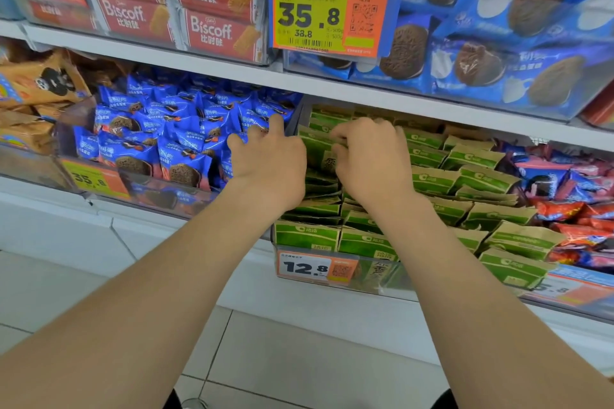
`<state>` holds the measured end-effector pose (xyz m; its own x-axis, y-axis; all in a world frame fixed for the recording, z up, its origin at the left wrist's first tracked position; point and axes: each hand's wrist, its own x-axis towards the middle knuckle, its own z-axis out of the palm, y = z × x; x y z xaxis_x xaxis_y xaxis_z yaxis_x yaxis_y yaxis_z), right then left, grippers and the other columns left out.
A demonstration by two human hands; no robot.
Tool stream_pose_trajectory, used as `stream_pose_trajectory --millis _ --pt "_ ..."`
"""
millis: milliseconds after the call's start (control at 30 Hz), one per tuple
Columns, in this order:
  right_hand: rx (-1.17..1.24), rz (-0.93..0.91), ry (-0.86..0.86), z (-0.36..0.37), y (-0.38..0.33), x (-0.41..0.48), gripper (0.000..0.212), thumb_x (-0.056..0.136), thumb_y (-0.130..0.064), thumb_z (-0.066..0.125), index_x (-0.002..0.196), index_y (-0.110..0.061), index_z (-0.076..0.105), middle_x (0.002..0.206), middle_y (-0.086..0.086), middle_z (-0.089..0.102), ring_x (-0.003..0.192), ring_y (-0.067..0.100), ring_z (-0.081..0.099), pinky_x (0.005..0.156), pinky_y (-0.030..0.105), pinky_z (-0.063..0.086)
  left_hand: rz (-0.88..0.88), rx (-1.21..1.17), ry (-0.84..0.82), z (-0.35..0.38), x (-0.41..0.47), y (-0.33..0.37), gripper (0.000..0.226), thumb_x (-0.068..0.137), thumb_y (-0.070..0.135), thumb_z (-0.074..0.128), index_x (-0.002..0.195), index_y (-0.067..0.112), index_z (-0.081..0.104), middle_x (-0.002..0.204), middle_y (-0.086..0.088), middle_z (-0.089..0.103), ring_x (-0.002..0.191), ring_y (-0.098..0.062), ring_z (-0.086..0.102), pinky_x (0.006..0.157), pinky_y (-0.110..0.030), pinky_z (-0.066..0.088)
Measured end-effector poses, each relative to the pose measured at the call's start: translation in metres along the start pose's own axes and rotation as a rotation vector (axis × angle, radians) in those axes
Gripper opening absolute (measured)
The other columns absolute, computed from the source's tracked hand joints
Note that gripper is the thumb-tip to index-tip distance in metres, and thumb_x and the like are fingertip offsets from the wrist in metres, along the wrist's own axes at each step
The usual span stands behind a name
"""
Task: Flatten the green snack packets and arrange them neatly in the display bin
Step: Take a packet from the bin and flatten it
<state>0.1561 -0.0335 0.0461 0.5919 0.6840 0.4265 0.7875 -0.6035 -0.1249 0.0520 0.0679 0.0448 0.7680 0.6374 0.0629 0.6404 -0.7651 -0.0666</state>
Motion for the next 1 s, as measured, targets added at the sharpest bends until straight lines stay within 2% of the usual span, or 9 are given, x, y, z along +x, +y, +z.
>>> stream_pose_trajectory --millis 167,233,367,533,667,767,833,867,1000 --pt "0.011 -0.029 -0.101 0.006 0.002 -0.005 0.025 0.103 -0.019 0.057 0.115 -0.032 0.074 0.109 0.008 0.071 0.12 0.033 0.047 0.085 0.042 0.026 -0.017 0.014 -0.034 0.005 0.005 0.007 0.035 0.09 0.017 0.07 0.124 0.019 0.064 0.155 -0.014 0.023 0.137 -0.049 0.033 0.109 -0.063 0.034" --pt "-0.02 -0.05 -0.197 0.006 0.003 -0.007 0.034 0.102 -0.017 0.053 0.127 -0.034 0.068 0.111 0.01 0.064 0.124 0.034 0.039 0.084 0.043 0.021 -0.025 0.0 -0.04 0.006 0.007 0.009 0.035 0.09 0.01 0.068 0.125 0.015 0.062 0.155 -0.014 0.023 0.137 -0.051 0.033 0.11 -0.065 0.034" --pt "0.043 -0.04 -0.243 0.001 0.003 -0.004 0.064 0.097 -0.009 0.048 0.15 -0.045 0.042 0.122 0.008 0.064 0.129 0.034 0.035 0.09 0.047 0.023 -0.034 -0.055 -0.016 0.007 0.012 0.008 0.04 0.092 0.01 0.068 0.131 0.015 0.063 0.159 -0.015 0.023 0.139 -0.054 0.032 0.114 -0.066 0.032" --pt "0.125 0.034 -0.203 -0.01 0.003 0.005 0.055 0.104 -0.012 0.044 0.15 -0.041 0.044 0.133 0.009 0.066 0.133 0.04 0.04 0.106 0.054 0.023 0.014 -0.188 0.028 0.004 0.015 -0.005 0.013 0.103 0.027 0.067 0.114 0.025 0.072 0.155 -0.012 0.024 0.135 -0.054 0.034 0.114 -0.072 0.028" --pt "0.062 0.031 -0.351 -0.014 -0.006 0.011 0.054 0.105 -0.019 0.041 0.155 -0.04 0.046 0.15 0.01 0.057 0.144 0.038 0.033 0.115 0.059 0.017 0.051 -0.227 -0.042 -0.002 0.021 -0.014 0.02 0.107 0.034 0.061 0.12 0.026 0.072 0.154 -0.01 0.026 0.14 -0.053 0.026 0.116 -0.074 0.023" --pt "-0.052 0.041 -0.507 -0.012 -0.013 0.012 0.042 0.106 -0.034 0.029 0.118 -0.031 0.069 0.143 0.011 0.057 0.144 0.036 0.027 0.113 0.06 0.017 0.014 -0.172 -0.104 -0.001 0.022 -0.01 0.023 0.103 0.024 0.061 0.125 0.016 0.065 0.15 -0.012 0.026 0.142 -0.052 0.023 0.112 -0.074 0.029" --pt "-0.05 0.066 -0.582 -0.011 -0.014 0.009 0.054 0.106 -0.047 0.019 0.088 -0.023 0.065 0.137 0.016 0.056 0.146 0.035 0.023 0.115 0.062 0.014 -0.021 -0.169 -0.089 0.003 0.016 -0.007 0.019 0.1 0.02 0.061 0.117 0.011 0.06 0.148 -0.012 0.028 0.141 -0.05 0.025 0.11 -0.072 0.031" --pt "-0.034 0.068 -0.595 -0.011 -0.014 0.006 0.055 0.105 -0.049 0.02 0.088 -0.023 0.066 0.136 0.018 0.056 0.147 0.035 0.022 0.116 0.062 0.013 -0.03 -0.19 -0.061 0.005 0.013 -0.007 0.02 0.099 0.021 0.061 0.117 0.012 0.061 0.147 -0.012 0.031 0.14 -0.048 0.028 0.109 -0.071 0.032" --pt "-0.017 -0.046 -0.32 -0.01 -0.012 -0.008 0.037 0.1 -0.037 0.048 0.127 -0.026 0.07 0.124 0.012 0.068 0.134 0.038 0.043 0.11 0.056 0.028 -0.01 -0.401 0.139 0.006 0.001 -0.017 0.015 0.091 0.042 0.076 0.103 0.032 0.077 0.13 -0.008 0.044 0.114 -0.037 0.055 0.1 -0.059 0.048"
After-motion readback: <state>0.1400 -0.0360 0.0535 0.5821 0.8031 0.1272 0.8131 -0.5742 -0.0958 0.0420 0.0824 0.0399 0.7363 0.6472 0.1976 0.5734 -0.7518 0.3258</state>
